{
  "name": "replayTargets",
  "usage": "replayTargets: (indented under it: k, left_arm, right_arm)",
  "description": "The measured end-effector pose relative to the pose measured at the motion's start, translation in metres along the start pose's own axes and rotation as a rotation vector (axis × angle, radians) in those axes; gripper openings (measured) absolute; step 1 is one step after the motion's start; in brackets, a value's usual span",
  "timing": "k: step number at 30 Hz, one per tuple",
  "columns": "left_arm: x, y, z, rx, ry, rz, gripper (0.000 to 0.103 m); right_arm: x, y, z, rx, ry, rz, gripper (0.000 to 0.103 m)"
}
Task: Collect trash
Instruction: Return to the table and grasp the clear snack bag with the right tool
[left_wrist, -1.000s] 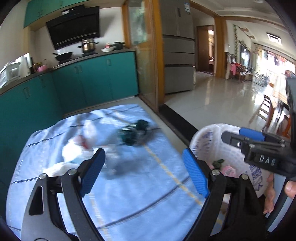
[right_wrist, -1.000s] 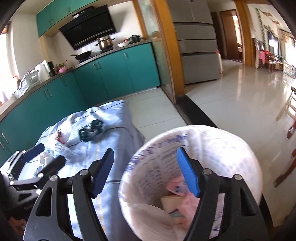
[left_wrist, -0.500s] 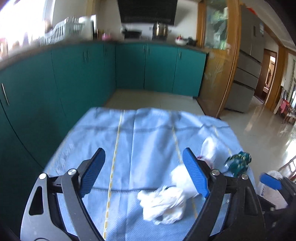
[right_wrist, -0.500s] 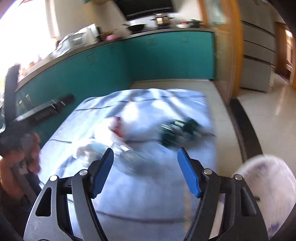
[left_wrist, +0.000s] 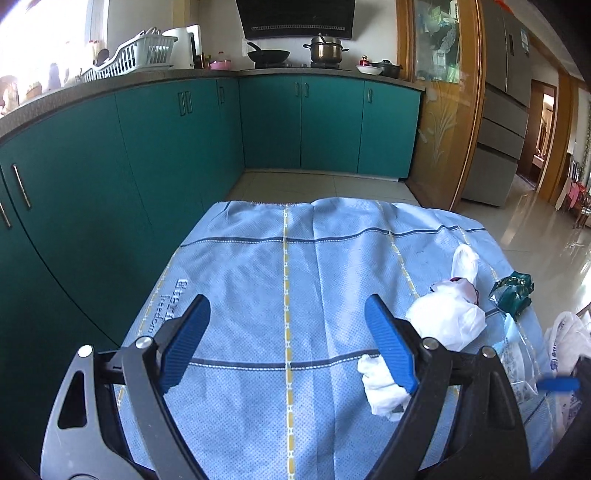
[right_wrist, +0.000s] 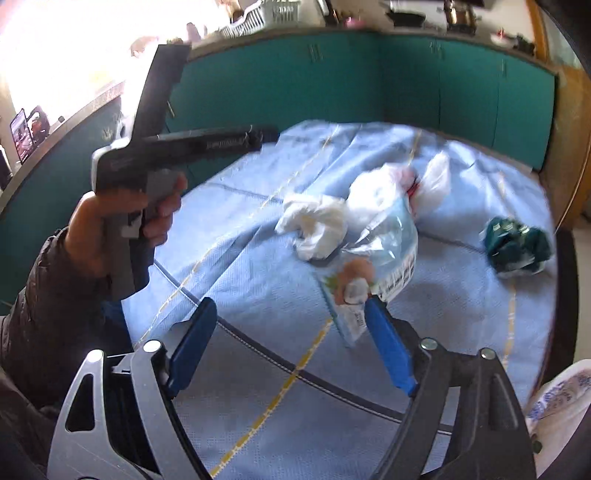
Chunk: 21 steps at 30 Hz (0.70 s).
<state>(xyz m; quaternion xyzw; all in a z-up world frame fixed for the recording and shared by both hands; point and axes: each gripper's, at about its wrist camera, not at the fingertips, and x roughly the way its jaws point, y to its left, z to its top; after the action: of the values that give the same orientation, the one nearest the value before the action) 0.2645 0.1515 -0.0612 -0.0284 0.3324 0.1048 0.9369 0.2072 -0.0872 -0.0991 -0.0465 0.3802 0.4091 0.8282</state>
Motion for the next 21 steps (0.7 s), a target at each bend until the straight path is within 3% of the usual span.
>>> replayTargets:
  k: [5, 13, 17, 18, 20, 21]
  left_arm:
    - [0.000, -0.005, -0.003, -0.003, 0.007, -0.021, 0.087]
    - [0.001, -0.019, -0.008, 0.060, 0.010, -0.010, 0.088]
    - [0.007, -0.017, -0.011, 0.052, 0.032, -0.013, 0.088]
    - [0.008, -0.017, -0.011, 0.052, 0.036, -0.016, 0.088]
    - [0.009, -0.017, -0.012, 0.056, 0.038, -0.013, 0.088]
    - [0.010, -0.017, -0.012, 0.058, 0.039, -0.012, 0.088]
  right_arm:
    - [0.015, -0.036, 0.004, 0.198, -0.039, -0.111, 0.092]
    - [0.036, -0.068, 0.008, 0.438, -0.066, 0.093, 0.092]
    - [0.052, -0.070, 0.007, 0.507, -0.028, 0.068, 0.091]
    - [0.052, -0.069, 0.004, 0.508, -0.029, 0.075, 0.089]
    - [0.054, -0.064, 0.005, 0.475, -0.014, 0.067, 0.053]
    - [0.056, -0.061, 0.006, 0.452, 0.005, 0.071, 0.041]
